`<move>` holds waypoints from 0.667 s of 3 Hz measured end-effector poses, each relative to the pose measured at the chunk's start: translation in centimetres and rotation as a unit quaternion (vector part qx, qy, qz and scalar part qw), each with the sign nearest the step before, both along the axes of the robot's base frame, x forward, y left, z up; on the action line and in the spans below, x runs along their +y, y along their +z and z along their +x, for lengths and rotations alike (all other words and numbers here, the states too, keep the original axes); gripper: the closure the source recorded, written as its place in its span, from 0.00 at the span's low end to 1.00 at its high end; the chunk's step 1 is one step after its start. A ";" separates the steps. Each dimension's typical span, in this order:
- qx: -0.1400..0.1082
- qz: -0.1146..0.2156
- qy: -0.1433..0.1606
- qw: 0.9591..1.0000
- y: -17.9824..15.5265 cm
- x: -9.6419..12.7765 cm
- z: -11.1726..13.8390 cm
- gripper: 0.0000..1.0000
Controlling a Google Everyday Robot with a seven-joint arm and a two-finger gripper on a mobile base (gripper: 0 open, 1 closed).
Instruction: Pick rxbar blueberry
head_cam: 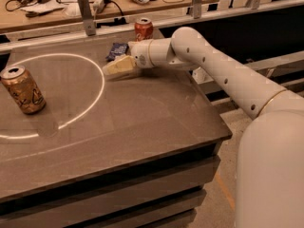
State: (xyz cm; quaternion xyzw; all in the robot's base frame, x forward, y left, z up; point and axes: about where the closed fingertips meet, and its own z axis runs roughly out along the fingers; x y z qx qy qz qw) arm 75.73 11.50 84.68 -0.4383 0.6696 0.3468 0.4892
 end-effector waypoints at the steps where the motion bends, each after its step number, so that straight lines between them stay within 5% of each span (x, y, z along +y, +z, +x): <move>1: 0.001 -0.006 -0.002 1.000 -0.2 0.1 1.1 0.17; 2: 0.006 -0.013 0.006 1.000 -0.6 0.7 1.3 0.39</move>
Offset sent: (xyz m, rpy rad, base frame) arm 0.0183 0.0095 -0.0091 -0.0456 0.0220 0.0240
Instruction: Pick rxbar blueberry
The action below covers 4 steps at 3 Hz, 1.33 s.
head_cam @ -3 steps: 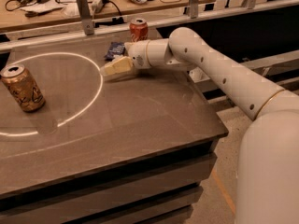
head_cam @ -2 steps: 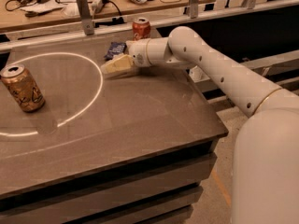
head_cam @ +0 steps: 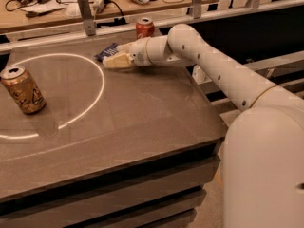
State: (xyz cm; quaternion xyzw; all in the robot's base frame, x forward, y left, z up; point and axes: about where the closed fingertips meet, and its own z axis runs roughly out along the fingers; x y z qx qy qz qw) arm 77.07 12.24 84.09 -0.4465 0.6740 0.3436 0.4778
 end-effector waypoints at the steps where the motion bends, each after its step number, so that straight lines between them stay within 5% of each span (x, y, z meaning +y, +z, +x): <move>1: 0.003 -0.006 0.009 1.000 -0.3 0.5 0.1 0.64; 2: -0.002 -0.009 0.022 1.000 -0.1 0.9 0.0 0.62; 4: -0.020 -0.007 0.025 0.999 1.3 0.6 1.1 0.08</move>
Offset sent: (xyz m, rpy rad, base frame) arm -0.0003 0.0074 -0.0006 -0.0367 -0.0117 0.0602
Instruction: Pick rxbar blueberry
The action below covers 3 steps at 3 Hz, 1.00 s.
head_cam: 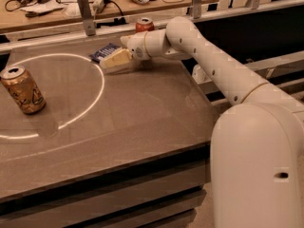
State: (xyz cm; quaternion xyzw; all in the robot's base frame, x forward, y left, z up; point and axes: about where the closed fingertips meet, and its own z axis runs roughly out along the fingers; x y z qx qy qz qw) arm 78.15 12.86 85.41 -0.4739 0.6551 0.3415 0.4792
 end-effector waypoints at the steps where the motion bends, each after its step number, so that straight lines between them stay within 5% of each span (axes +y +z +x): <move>1: -0.007 -0.001 -0.002 1.000 0.0 0.2 1.7 0.00; 2: -0.012 -0.002 0.001 1.000 -0.4 0.7 2.4 0.00; 3: -0.018 -0.006 0.006 1.000 -0.6 1.2 3.1 0.15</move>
Offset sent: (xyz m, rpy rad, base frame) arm 0.0297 -0.0020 -0.0004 -0.0008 -0.0233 -0.0188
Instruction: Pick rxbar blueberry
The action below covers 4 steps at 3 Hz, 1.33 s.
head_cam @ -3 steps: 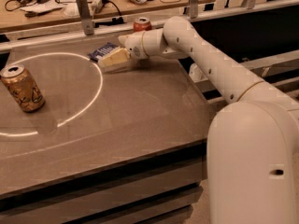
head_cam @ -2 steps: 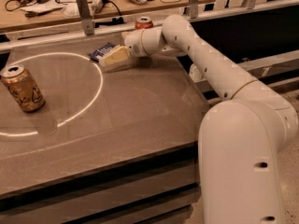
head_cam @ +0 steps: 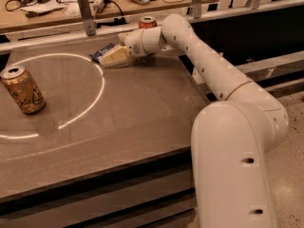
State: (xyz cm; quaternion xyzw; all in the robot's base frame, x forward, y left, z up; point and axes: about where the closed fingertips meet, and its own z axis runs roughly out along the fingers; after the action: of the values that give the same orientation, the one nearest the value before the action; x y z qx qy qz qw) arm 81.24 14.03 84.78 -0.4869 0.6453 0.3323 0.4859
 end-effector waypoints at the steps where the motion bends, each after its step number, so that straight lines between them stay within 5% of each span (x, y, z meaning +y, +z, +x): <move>1: -0.003 -0.003 0.010 1.000 -0.2 0.5 0.2 0.39; 3: -0.021 -0.007 0.044 0.999 0.6 2.1 -0.4 0.93; 4: -0.025 -0.009 0.049 0.998 1.0 2.2 -1.3 0.94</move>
Offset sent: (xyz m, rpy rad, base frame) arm 0.0053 0.0081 0.0106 -0.0092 -0.0533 0.0820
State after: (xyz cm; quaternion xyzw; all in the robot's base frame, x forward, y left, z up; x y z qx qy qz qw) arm 79.89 16.21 85.79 -0.5306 0.6113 0.3373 0.4807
